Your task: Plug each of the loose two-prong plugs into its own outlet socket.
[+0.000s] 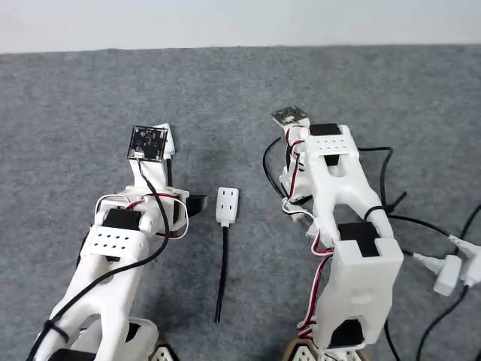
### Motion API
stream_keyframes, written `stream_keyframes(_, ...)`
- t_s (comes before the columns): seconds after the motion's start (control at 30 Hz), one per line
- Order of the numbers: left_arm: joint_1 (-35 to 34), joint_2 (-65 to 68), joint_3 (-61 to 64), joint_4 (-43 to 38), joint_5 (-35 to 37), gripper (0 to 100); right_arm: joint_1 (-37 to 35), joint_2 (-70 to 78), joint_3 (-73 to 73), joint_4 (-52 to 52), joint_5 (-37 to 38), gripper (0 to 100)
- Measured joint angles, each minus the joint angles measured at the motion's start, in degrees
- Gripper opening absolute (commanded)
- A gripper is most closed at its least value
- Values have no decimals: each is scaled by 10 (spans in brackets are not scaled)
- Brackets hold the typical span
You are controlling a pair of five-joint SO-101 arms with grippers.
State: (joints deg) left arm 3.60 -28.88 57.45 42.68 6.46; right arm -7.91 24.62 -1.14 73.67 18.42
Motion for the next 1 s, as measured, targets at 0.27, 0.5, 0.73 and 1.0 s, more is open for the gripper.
stream_keyframes(0.27,0,0,0,0,0,327,-55,-18,-1,29,76,142)
stream_keyframes(0.5,0,0,0,0,0,327,-44,41,-3,18,178,121)
stream_keyframes(0.73,0,0,0,0,0,327,-35,46,-17,13,235,88)
stream_keyframes(1.0,0,0,0,0,0,327,-36,47,-17,0,314,103)
